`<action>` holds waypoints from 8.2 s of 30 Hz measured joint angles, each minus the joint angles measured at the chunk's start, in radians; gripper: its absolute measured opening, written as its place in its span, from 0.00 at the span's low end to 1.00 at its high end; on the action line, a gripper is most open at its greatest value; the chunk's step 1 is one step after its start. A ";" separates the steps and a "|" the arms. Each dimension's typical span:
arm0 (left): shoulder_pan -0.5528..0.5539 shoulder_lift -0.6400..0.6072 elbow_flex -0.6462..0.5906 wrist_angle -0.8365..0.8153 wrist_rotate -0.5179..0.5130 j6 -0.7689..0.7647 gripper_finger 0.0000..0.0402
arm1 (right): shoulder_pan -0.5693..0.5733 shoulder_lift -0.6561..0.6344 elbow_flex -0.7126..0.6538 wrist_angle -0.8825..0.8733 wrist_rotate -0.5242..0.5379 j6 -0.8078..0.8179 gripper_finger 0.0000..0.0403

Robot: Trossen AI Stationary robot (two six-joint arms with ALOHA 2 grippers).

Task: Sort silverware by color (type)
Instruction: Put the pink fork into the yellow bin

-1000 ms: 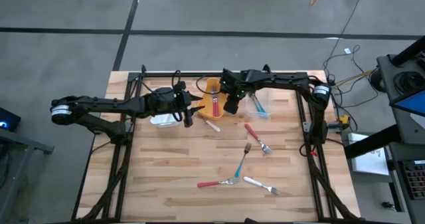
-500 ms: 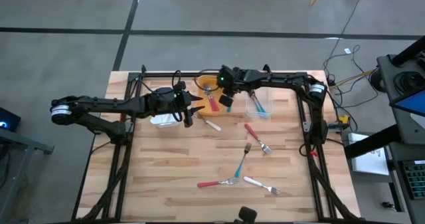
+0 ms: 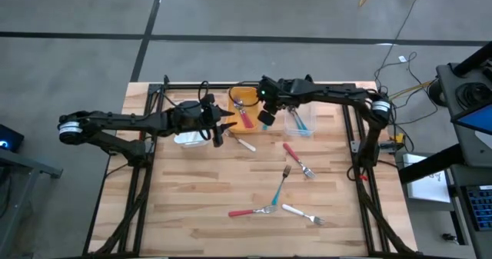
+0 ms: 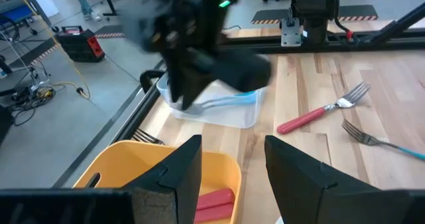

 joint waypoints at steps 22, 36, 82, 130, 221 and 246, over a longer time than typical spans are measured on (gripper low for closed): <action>-0.002 0.001 0.009 0.048 0.003 -0.188 0.36 | 0.506 -0.172 0.000 -0.127 -0.113 0.504 0.20; -0.109 0.001 0.003 0.081 0.001 -0.421 0.36 | 0.702 -0.172 -0.030 -0.234 -0.103 0.693 0.20; -0.314 -0.114 0.003 -0.109 -0.211 -0.369 0.36 | 0.691 -0.172 -0.485 -0.232 -0.100 0.914 0.20; -0.314 -0.114 0.003 -0.099 -0.211 -0.350 0.36 | 0.518 -0.178 -0.721 0.135 -0.052 0.797 0.32; -0.314 0.387 0.066 0.187 -0.326 -0.365 0.03 | 0.642 0.050 0.036 -0.108 0.734 -0.458 0.33; -0.271 -0.067 -0.090 0.449 -0.349 -0.062 0.03 | 0.579 -0.399 -0.244 0.754 0.423 -0.295 0.28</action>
